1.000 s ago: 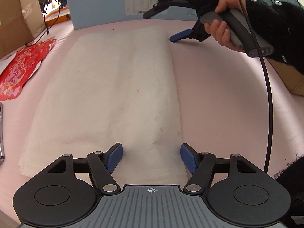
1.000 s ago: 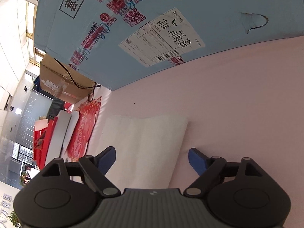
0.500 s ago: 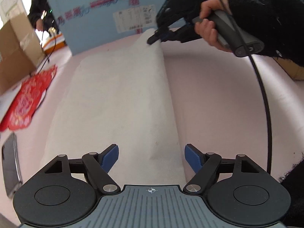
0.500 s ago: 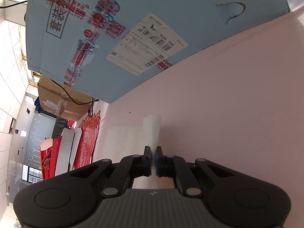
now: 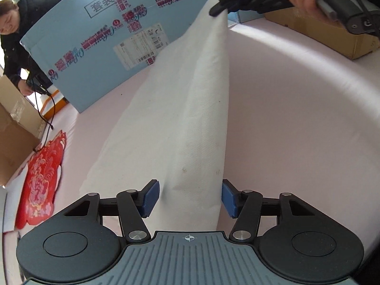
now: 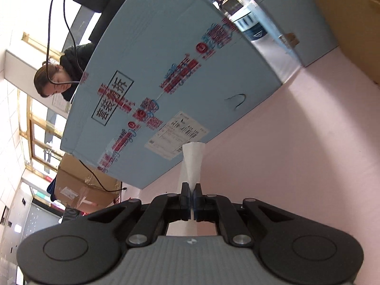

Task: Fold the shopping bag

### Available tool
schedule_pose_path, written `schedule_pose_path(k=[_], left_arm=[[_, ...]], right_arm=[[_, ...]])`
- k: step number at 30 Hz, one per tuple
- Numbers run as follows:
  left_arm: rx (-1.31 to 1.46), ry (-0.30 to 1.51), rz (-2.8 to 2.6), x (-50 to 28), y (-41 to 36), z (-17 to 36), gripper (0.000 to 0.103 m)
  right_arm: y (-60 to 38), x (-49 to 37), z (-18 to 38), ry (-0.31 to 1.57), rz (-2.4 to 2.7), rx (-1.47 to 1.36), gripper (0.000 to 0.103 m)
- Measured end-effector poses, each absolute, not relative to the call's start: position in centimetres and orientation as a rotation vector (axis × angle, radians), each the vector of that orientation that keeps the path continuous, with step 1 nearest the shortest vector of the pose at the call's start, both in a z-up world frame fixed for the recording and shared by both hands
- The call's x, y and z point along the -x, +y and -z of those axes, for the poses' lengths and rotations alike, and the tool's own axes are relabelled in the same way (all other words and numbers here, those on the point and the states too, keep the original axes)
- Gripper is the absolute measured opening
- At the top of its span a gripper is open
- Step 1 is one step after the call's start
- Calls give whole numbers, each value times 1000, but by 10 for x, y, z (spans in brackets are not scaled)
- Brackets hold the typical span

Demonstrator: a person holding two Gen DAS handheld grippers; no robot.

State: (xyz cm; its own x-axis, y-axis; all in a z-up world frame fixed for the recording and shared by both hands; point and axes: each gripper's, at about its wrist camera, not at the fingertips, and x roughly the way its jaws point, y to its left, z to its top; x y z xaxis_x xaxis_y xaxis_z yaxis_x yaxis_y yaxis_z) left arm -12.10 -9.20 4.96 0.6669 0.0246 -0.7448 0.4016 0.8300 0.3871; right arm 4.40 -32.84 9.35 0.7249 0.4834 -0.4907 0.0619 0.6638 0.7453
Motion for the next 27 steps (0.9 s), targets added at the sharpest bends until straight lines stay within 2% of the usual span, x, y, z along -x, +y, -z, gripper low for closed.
schedule_pose_path(k=[9,18,22,27], left_arm=[[-709,804,282,123,-63,-34,56],[-720,829,356,124,-30,-34,58],[-670,843,414,130,-21,-48,66],[-594,772,514,140,-23,-76,71]], right_arm=[[-339,38,-82,764,-130,-787,2],[-316,110,-72,839,-42,-750,2],[-310,123,-67,847,3,-738,2],[-302,131,-62,847,58,-708,2]])
